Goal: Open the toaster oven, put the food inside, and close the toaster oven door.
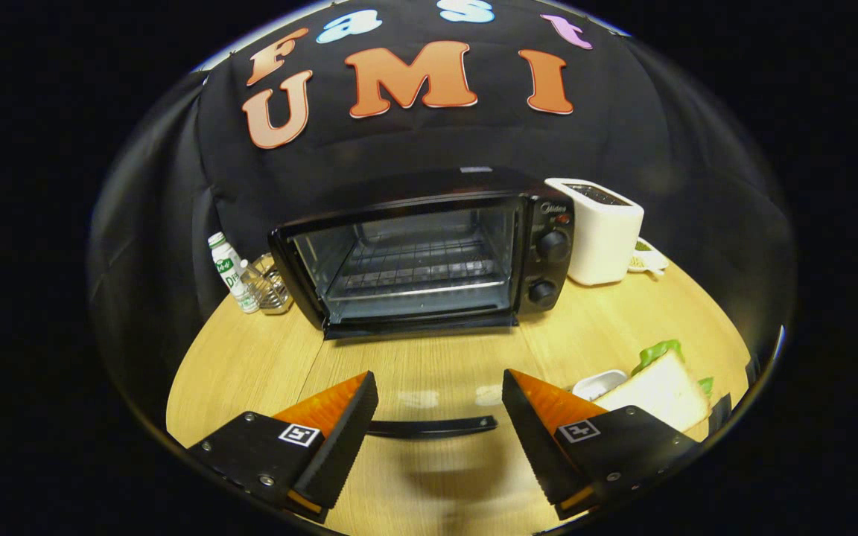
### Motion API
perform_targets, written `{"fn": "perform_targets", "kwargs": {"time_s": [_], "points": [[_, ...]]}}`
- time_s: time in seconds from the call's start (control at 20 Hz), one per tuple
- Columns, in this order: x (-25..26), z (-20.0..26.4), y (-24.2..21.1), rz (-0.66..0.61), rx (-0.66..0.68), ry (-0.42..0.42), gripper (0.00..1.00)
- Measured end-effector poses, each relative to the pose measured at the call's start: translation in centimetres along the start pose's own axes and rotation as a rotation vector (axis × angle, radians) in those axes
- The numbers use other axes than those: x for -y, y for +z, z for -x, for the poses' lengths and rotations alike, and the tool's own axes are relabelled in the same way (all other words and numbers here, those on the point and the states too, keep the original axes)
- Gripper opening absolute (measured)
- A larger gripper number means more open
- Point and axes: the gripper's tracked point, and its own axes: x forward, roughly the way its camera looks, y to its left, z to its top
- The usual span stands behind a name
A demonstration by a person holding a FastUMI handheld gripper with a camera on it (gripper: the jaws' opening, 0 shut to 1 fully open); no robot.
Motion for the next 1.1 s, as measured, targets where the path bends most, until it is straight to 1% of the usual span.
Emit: {"fn": "perform_targets", "kwargs": {"time_s": [0.15, 0.3, 0.45, 0.55, 0.75, 0.95, 1.1], "points": [[2.4, 0.9, 2.1, -0.007, 0.009, 0.002, 1.00], [5.4, 2.0, 3.9, 0.014, 0.002, 0.005, 1.00], [9.1, 3.0, 5.7, 0.058, 0.001, -0.020, 1.00], [11.4, 3.7, 6.4, 0.058, -0.015, -0.025, 1.00], [15.1, 5.1, 6.3, -0.002, -0.096, 0.012, 1.00], [18.5, 6.0, 4.1, -0.011, -0.222, 0.038, 0.99], [19.8, 6.0, 2.0, -0.014, -0.319, 0.076, 0.99]]}}
